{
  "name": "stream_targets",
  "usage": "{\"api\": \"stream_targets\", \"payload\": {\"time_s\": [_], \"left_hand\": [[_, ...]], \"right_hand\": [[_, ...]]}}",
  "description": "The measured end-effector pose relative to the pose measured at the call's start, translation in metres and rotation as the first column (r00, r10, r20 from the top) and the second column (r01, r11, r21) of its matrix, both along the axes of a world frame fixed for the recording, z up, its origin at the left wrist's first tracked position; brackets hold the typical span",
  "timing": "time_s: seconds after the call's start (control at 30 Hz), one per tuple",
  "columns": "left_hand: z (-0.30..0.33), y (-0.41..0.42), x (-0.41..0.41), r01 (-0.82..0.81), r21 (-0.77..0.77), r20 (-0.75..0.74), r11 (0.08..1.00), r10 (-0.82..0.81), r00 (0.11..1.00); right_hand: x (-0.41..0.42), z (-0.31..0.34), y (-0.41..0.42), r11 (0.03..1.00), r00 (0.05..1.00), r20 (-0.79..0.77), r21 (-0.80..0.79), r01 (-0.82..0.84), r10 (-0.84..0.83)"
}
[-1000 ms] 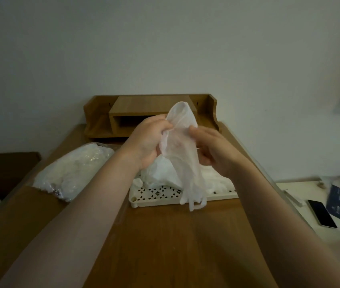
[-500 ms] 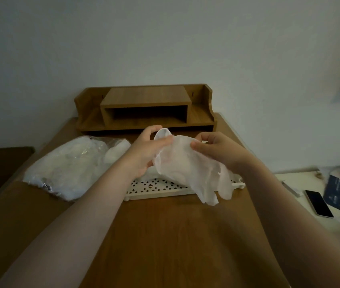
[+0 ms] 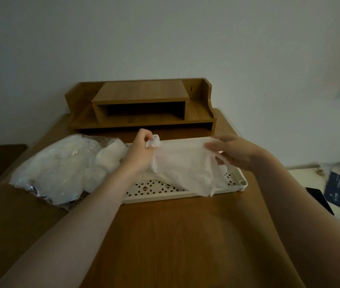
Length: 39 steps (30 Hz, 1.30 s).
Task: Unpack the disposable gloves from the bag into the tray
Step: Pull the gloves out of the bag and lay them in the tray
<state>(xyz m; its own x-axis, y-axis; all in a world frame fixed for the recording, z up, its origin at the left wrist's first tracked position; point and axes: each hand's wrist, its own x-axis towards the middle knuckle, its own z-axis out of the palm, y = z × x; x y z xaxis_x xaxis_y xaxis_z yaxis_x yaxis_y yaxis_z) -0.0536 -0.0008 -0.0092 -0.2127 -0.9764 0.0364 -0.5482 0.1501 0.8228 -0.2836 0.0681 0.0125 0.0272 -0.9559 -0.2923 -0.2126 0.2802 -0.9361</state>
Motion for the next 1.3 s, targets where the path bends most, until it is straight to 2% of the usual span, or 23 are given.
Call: {"api": "stream_targets", "payload": {"time_s": [0.03,0.1,0.2,0.33,0.4,0.47,0.57,0.63,0.73,0.83,0.9,0.93,1.0,1.07,1.17,1.23,1.3], "left_hand": [[0.001,0.001,-0.001,0.029,-0.012,-0.043,1.0,-0.029,0.999],[0.003,0.002,-0.004,0.066,0.013,-0.119,0.998,-0.064,0.991],[0.003,0.001,-0.005,0.052,0.099,-0.099,0.994,-0.042,0.994],[0.001,0.002,0.0,0.092,0.196,-0.063,0.976,-0.081,0.995],[0.0,-0.001,0.005,0.119,0.199,0.005,0.973,-0.122,0.992],[0.0,-0.006,0.008,0.139,0.193,0.136,0.971,-0.166,0.977],[-0.004,-0.016,0.01,0.177,0.087,0.367,0.98,-0.196,0.909],[-0.008,-0.02,0.01,0.191,0.003,0.444,0.982,-0.172,0.879],[-0.014,-0.019,0.01,0.195,-0.109,0.537,0.975,-0.108,0.837],[-0.019,-0.013,0.011,0.183,-0.252,0.644,0.95,0.024,0.765],[-0.019,-0.006,0.009,0.187,-0.374,0.673,0.908,0.127,0.728],[-0.018,-0.003,0.006,0.206,-0.429,0.657,0.879,0.147,0.739],[-0.017,0.003,-0.005,0.281,-0.487,0.602,0.827,0.085,0.794],[-0.018,0.008,-0.02,0.375,-0.424,0.563,0.825,-0.084,0.822],[-0.031,0.004,-0.031,0.48,-0.146,0.596,0.865,-0.311,0.74],[-0.044,-0.004,-0.028,0.449,-0.015,0.667,0.893,-0.326,0.67],[-0.053,-0.011,-0.023,0.409,-0.002,0.703,0.913,-0.289,0.65]], "right_hand": [[0.002,0.001,-0.002,0.999,0.998,-0.04,-0.02,0.039,-0.04],[0.007,0.004,-0.007,0.988,0.962,-0.239,-0.103,0.111,-0.133],[0.012,0.006,-0.02,0.978,0.833,-0.532,-0.198,0.056,-0.156],[0.016,-0.007,-0.041,0.997,0.737,-0.675,-0.077,-0.014,-0.042],[0.015,-0.015,-0.051,0.995,0.697,-0.715,-0.101,-0.018,-0.059],[0.013,-0.02,-0.056,0.983,0.626,-0.769,-0.18,-0.022,-0.127],[0.014,-0.02,-0.058,0.964,0.547,-0.809,-0.265,-0.014,-0.215],[0.017,-0.022,-0.056,0.96,0.495,-0.832,-0.281,0.01,-0.249],[0.026,-0.027,-0.047,0.94,0.334,-0.888,-0.34,-0.017,-0.316],[0.041,-0.029,-0.031,0.925,0.274,-0.905,-0.364,-0.106,-0.324],[0.046,-0.031,-0.023,0.94,0.233,-0.932,-0.313,-0.133,-0.278],[0.046,-0.033,-0.02,0.952,0.209,-0.945,-0.281,-0.122,-0.252],[0.045,-0.036,-0.018,0.977,0.169,-0.967,-0.202,-0.068,-0.189],[0.044,-0.039,-0.018,0.992,0.152,-0.98,-0.129,-0.008,-0.126],[0.044,-0.042,-0.017,0.998,0.146,-0.987,-0.062,0.031,-0.066],[0.042,-0.039,-0.017,0.998,0.17,-0.983,-0.058,0.031,-0.062],[0.037,-0.034,-0.018,0.994,0.193,-0.976,-0.096,0.052,-0.104]]}}
